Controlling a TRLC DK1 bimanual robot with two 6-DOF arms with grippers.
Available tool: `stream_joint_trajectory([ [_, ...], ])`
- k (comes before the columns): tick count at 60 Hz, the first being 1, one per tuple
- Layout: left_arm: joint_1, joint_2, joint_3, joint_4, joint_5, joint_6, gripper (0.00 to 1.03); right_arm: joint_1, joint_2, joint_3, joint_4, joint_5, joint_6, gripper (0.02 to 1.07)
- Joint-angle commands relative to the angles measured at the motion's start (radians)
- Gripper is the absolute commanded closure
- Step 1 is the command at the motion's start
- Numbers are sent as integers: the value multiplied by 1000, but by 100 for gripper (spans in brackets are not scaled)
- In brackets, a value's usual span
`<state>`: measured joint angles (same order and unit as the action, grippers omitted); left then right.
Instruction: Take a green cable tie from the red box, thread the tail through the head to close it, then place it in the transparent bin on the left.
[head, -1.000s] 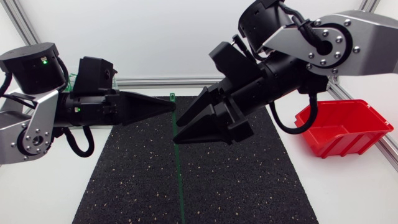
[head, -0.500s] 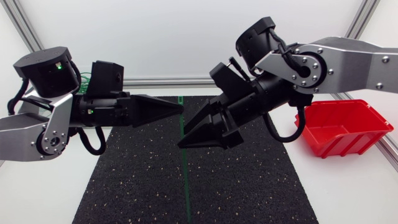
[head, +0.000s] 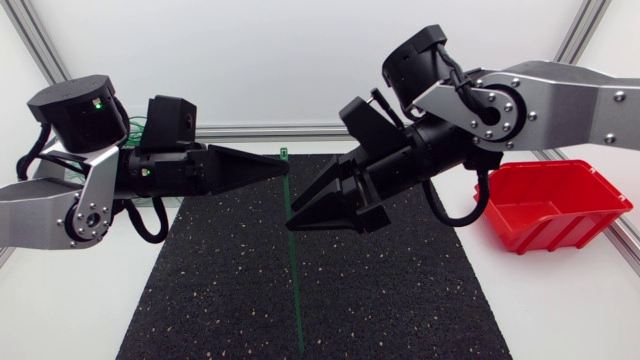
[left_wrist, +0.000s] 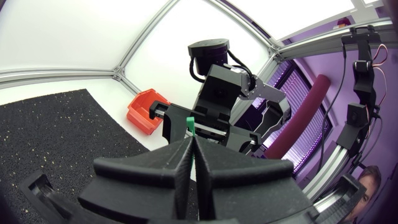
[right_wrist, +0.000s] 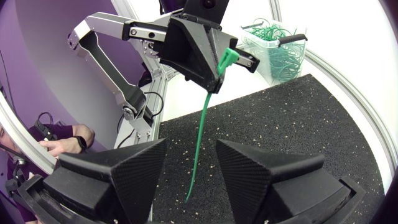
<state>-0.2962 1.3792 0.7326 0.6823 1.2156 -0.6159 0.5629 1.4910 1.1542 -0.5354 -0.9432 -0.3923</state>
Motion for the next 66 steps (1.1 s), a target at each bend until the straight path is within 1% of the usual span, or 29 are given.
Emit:
stream_joint_trajectory([
  [1, 6, 14, 34, 19, 15, -44, 100, -4, 15, -8, 9, -5, 15, 47],
  [12, 12, 15, 67, 19, 16, -84, 100, 14, 46, -16, 11, -5, 13, 47],
  [19, 20, 29, 94, 19, 16, -123, 100, 28, 52, -27, 14, 18, 6, 47],
  [21, 22, 34, 102, 19, 16, -136, 100, 32, 49, -30, 14, 34, 1, 47],
  [25, 31, 49, 117, 19, 18, -165, 100, 37, 32, -42, 12, 106, -31, 46],
  [30, 45, 58, 126, 19, 28, -180, 100, 32, 8, -51, 6, 149, -66, 43],
  [34, 52, 64, 129, 19, 41, -194, 100, 34, -31, -65, 2, 222, -112, 38],
  [39, 62, 64, 131, 19, 58, -214, 100, 38, -75, -70, -25, 320, -197, 28],
  [43, 74, 61, 133, 19, 71, -225, 100, 49, -110, -68, -41, 408, -253, 17],
  [45, 81, 61, 134, 17, 73, -234, 100, 58, -123, -70, -49, 445, -289, 13],
  [48, 89, 61, 137, 17, 79, -245, 100, 77, -129, -53, -94, 524, -350, 6],
  [52, 95, 63, 139, 17, 81, -255, 100, 109, -136, -42, -110, 606, -402, 6],
  [60, 97, 73, 140, 14, 85, -281, 100, 177, -121, -5, -135, 824, -471, 6],
  [66, 101, 84, 143, 11, 85, -291, 100, 206, -106, 7, -133, 916, -499, 6],
])
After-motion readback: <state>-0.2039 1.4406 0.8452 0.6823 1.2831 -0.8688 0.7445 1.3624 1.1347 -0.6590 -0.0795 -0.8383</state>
